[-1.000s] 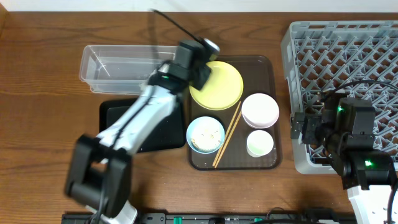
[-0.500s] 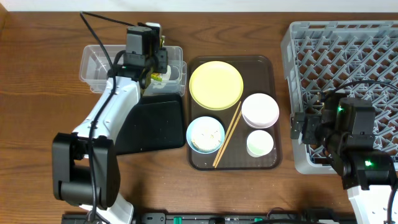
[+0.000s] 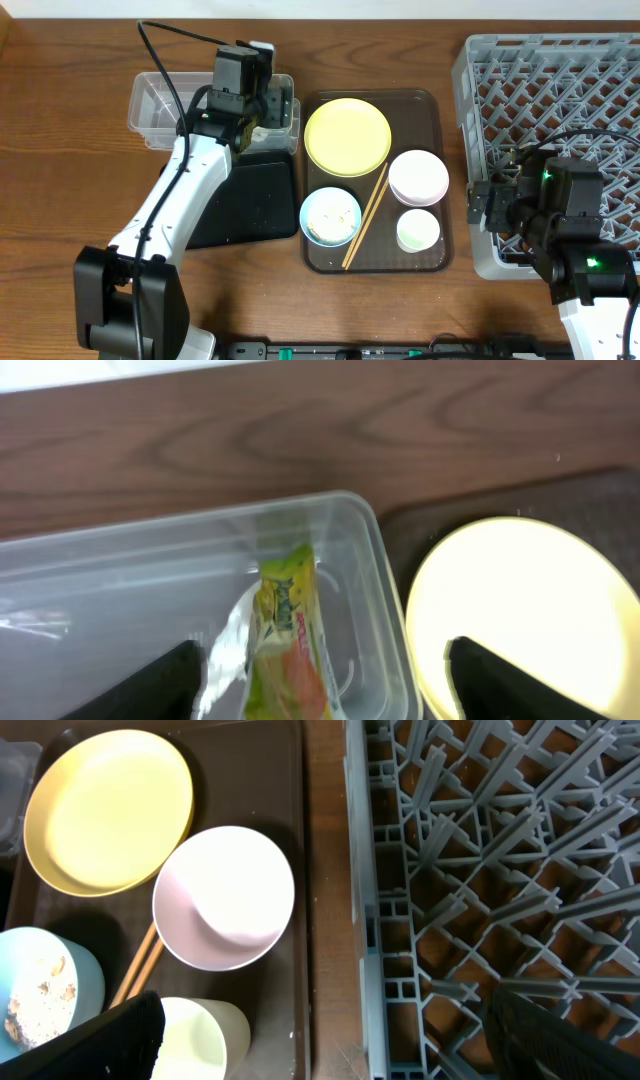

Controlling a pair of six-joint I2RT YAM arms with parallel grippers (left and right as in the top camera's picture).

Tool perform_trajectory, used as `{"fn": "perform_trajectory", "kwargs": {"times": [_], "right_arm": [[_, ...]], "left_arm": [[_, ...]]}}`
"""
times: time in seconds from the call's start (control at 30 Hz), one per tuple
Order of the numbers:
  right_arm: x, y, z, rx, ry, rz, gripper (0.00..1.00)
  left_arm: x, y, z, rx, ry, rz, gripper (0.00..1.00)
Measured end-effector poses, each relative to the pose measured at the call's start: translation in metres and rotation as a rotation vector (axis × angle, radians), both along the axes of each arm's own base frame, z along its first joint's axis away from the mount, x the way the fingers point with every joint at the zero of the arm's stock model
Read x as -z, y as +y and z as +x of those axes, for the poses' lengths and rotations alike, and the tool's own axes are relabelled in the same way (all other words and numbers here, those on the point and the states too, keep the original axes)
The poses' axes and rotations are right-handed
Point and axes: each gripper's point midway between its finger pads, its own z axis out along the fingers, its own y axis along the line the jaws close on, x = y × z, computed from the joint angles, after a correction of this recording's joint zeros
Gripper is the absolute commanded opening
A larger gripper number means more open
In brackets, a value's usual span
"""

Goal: Sort waste into correct bins and load items into the dishwasher rack
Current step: 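Grasp the rim of the light blue rice bowl with the left gripper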

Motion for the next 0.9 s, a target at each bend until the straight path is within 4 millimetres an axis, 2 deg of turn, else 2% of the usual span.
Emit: {"fn": "perform_trajectory", "kwargs": {"times": [0.07, 0.1, 0.27, 0.43, 0.57, 0.77, 0.9], "right_arm": [[0.001, 0.000, -0.001, 0.000, 0.004, 0.000, 0.99], [0.001, 0.000, -0.001, 0.000, 0.006, 0.000, 0.99], [0.001, 0.000, -0.002, 0.000, 0.009, 0.000, 0.99], [0.001, 0.000, -0.002, 0.000, 0.008, 0.000, 0.99], [0.001, 0.000, -0.002, 0.000, 0.009, 0.000, 0.99], [0.001, 0.000, -0.002, 0.000, 0.009, 0.000, 0.99], [0.003, 0.000, -0.004, 0.000, 0.020, -0.001, 0.99]], "left_arm": [[0.006, -0.007, -0.008, 0.022, 0.041, -0.019, 0.89], [0.011, -0.012, -0.016, 0.034, 0.077, -0.035, 0.98], [0.032, -0.050, -0.062, 0.037, 0.292, -0.151, 0.98], [0.042, -0.084, -0.104, 0.052, 0.465, -0.235, 0.99], [0.043, -0.113, -0.127, 0.070, 0.529, -0.266, 0.79], [0.052, -0.144, -0.149, 0.032, 0.541, -0.219, 0.74], [0.074, -0.160, -0.162, -0.017, 0.556, -0.154, 0.68]]}}
